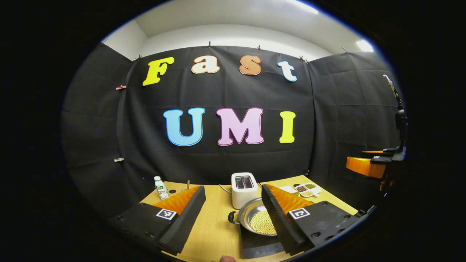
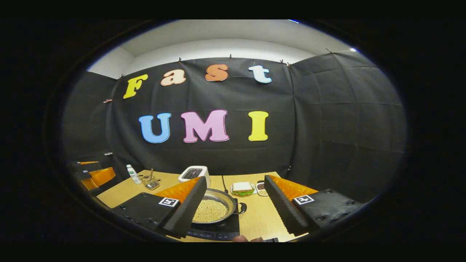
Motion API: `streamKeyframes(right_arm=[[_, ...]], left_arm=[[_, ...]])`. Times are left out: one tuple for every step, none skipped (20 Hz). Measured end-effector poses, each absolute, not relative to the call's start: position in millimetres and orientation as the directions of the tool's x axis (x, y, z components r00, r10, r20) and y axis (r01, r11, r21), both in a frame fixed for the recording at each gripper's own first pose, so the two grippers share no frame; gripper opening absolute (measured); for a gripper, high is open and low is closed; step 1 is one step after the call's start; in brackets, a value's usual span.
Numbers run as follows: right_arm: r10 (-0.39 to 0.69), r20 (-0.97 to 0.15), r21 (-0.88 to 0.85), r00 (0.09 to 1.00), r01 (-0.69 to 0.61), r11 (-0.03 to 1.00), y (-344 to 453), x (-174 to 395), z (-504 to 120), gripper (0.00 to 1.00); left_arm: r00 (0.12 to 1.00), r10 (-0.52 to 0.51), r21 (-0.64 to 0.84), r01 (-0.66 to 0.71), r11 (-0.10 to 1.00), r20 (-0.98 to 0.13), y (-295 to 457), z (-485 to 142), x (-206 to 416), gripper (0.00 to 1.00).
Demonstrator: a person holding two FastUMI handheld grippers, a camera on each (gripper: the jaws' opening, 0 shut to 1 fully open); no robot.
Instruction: First push the handle of the pot to place it horizontally, then grasp the pot with both hands and set it on the induction cooktop.
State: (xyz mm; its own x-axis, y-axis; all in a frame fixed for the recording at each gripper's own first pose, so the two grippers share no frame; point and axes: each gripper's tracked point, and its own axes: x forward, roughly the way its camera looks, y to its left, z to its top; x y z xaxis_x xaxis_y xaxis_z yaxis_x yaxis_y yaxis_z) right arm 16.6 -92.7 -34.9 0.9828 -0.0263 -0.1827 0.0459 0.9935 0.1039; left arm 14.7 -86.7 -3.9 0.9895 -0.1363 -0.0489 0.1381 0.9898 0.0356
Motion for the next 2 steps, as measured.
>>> streamKeyframes(right_arm=[[-0.025, -0.186, 0.107, 0.982, 0.045, 0.993, -92.2, 16.2, -35.8, 0.98], [-0.024, -0.190, 0.110, 0.981, 0.046, 0.993, -92.1, 16.4, -36.3, 0.98]], left_arm=[[0.989, -0.137, 0.035, 0.139, 0.990, -0.051, -86.5, -4.7, 14.3, 0.96], [0.989, -0.137, 0.033, 0.139, 0.990, -0.053, -86.9, -4.6, 14.1, 0.96]])
